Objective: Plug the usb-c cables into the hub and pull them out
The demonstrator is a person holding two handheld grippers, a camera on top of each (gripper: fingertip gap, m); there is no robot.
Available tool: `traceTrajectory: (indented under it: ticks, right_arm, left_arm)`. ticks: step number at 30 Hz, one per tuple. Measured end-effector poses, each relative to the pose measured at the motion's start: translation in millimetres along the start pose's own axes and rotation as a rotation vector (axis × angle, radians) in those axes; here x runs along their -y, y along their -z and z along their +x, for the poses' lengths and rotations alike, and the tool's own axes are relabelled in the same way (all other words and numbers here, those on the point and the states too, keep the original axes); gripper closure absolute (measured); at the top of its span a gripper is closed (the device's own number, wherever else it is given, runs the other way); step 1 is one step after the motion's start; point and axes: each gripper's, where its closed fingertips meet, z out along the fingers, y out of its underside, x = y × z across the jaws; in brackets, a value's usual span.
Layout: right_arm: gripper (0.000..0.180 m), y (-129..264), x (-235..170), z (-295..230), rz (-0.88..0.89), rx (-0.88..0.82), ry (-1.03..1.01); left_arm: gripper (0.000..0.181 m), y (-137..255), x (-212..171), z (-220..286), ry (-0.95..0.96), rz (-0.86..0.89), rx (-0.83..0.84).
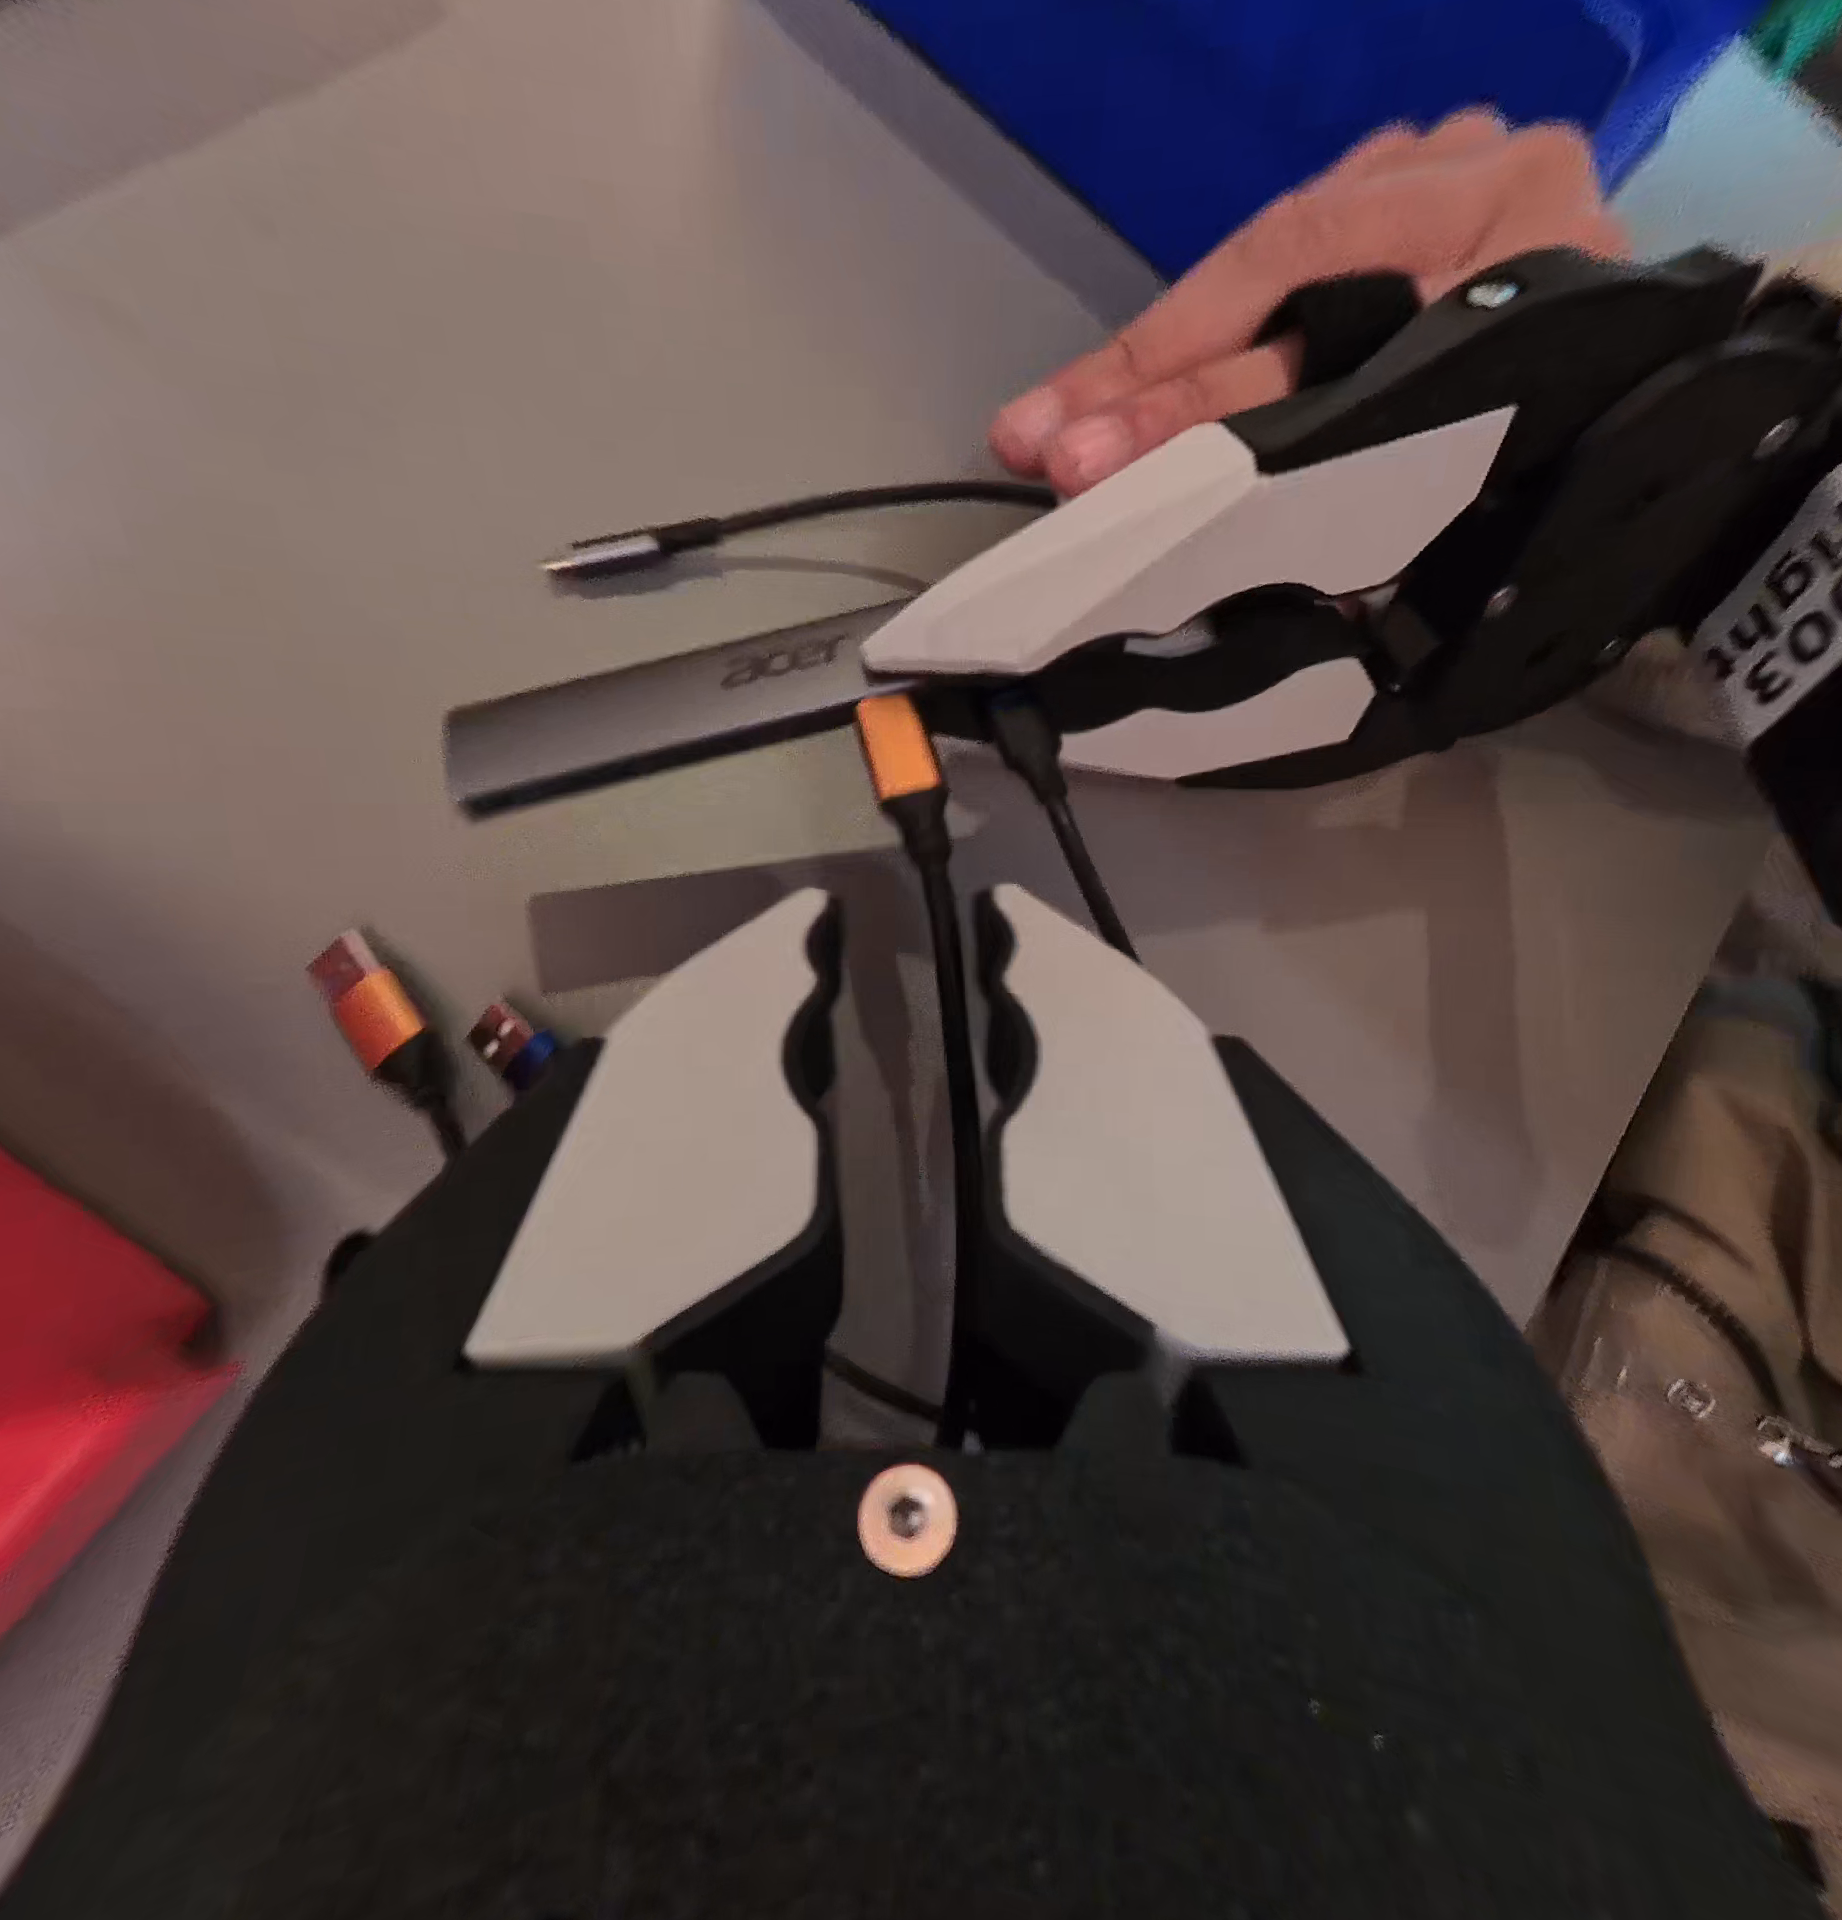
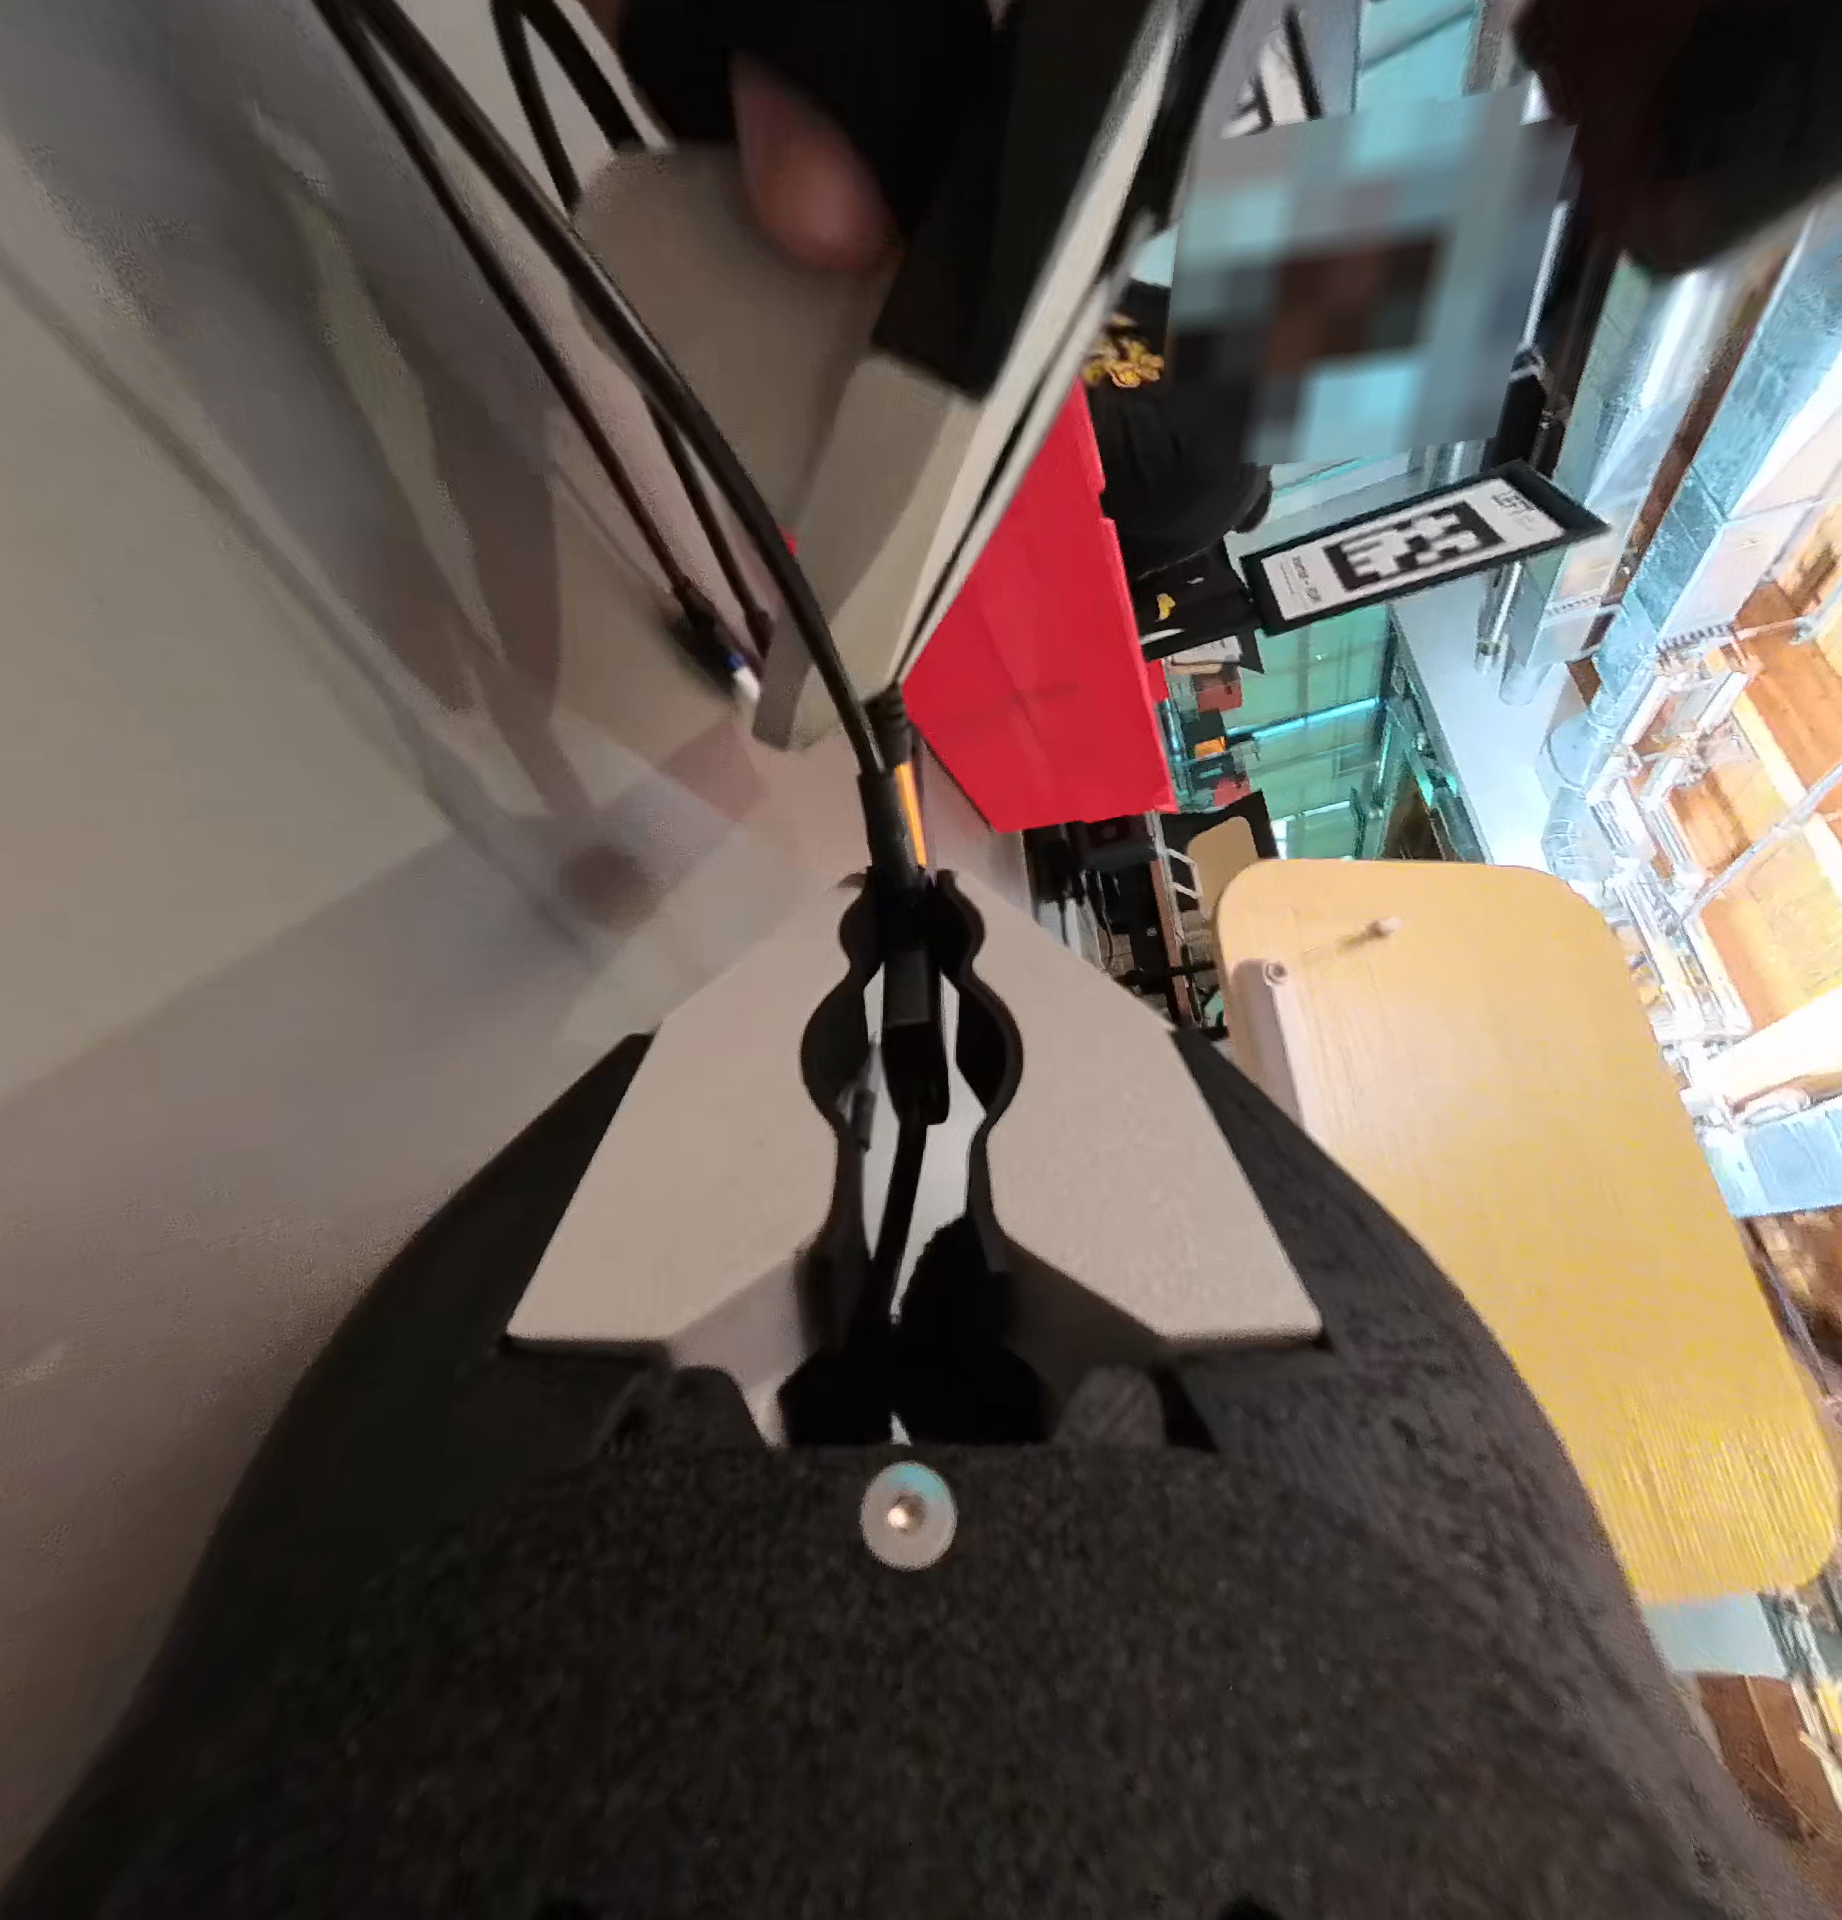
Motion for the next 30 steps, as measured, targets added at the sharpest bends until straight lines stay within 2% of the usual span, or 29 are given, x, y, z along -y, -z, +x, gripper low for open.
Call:
traceTrajectory:
  ticks: [1, 5, 9, 11, 15, 17, 19, 25, 28, 30]
  right_arm:
    - [0.171, 0.5, -2.8, 5.2, -0.006, -0.012, -0.029]
    - [0.171, 10.6, -14.0, 41.3, -0.032, -0.089, -0.233]
    - [0.171, 36.3, -14.4, 106.8, -0.085, -0.188, -0.363]
    - [0.171, 54.5, -12.9, 148.9, -0.096, -0.233, -0.405]
    - [0.171, 96.6, -10.2, 238.9, -0.101, -0.265, -0.554]
    - [0.171, 119.8, -23.2, 276.6, -0.153, -0.264, -0.556]
    - [0.171, 144.3, -52.5, 303.5, -0.254, -0.245, -0.579]
    - [0.171, 232.7, -181.3, 322.1, -0.740, -0.149, -0.620]
    - [0.171, 267.9, -220.1, 308.7, -0.945, -0.027, -0.570]
    - [0.171, 277.0, -239.0, 296.2, -1.048, 0.076, -0.509]
  left_arm:
    - [0.148, 10.4, 4.7, -2.5, 0.031, 0.046, 0.022]
    - [0.137, 76.7, 16.8, -7.8, 0.125, 0.372, 0.146]
    - [0.135, 126.6, -14.2, -10.3, 0.207, 0.640, 0.269]
    - [0.135, 121.7, -32.9, -11.8, 0.239, 0.605, 0.266]
    - [0.134, 92.3, -41.5, 0.9, 0.246, 0.475, 0.127]
    - [0.135, 79.6, -46.9, 11.1, 0.211, 0.400, 0.091]
    - [0.135, 76.1, -48.2, 20.5, 0.166, 0.375, 0.087]
    - [0.135, 80.1, -43.5, 32.8, 0.072, 0.368, 0.105]
    - [0.135, 81.8, -42.1, 32.9, 0.075, 0.372, 0.094]
    - [0.135, 81.8, -41.5, 31.4, 0.081, 0.375, 0.091]
